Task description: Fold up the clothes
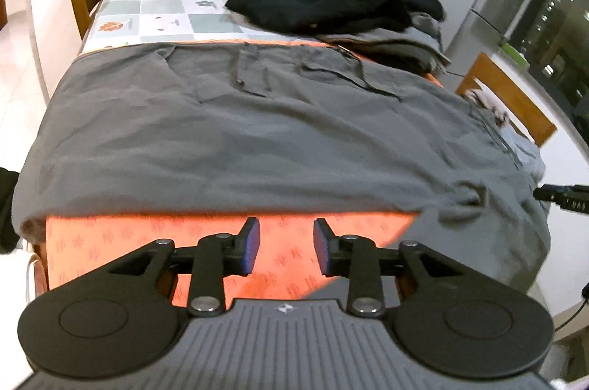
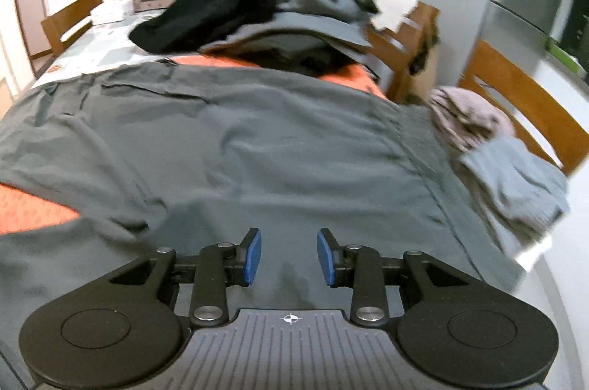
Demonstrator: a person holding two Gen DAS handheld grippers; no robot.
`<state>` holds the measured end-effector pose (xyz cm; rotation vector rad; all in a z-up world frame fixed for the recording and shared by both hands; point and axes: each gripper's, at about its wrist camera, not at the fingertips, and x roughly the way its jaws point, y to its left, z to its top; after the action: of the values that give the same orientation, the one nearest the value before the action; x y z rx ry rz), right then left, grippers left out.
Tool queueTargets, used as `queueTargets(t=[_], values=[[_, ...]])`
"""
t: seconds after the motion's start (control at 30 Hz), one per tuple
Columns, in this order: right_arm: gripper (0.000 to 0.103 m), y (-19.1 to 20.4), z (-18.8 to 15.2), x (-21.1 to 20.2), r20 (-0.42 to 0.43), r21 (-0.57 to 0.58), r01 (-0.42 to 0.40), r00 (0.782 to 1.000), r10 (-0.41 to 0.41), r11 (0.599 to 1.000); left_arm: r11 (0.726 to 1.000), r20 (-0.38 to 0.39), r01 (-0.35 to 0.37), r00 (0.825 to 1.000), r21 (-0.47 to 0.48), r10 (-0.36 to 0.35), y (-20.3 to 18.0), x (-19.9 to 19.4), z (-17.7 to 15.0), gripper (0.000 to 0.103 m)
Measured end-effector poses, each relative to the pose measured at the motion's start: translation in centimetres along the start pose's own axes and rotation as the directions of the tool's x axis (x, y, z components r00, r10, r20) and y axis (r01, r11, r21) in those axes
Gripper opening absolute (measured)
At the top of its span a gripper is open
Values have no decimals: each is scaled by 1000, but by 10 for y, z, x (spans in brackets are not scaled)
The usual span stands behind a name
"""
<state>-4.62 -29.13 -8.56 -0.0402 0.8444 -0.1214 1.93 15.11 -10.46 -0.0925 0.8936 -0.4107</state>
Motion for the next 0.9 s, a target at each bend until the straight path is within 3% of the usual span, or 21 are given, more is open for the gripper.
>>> queueTargets(t=[0.27,0.53,0.7,0.9], values=[[36,-61,-29,-23,-28,86,32,999,-29,996,998,21,-49,999,-29,50,-32,-33,-42,42],[36,-135,-54,-24,-23,139,13,1000,-9,990,974,91,-172,978,-150,187,-95,-63,-88,46],[36,-194,-66,-17,-6,179,-11,1000,12,984,922,128,-271,940,-277,315,-151,-79,-124,52],[42,-244,-67,0,12,200,-99,995,99,975,824,126,-345,889,-449,441,-210,-90,-167,53]])
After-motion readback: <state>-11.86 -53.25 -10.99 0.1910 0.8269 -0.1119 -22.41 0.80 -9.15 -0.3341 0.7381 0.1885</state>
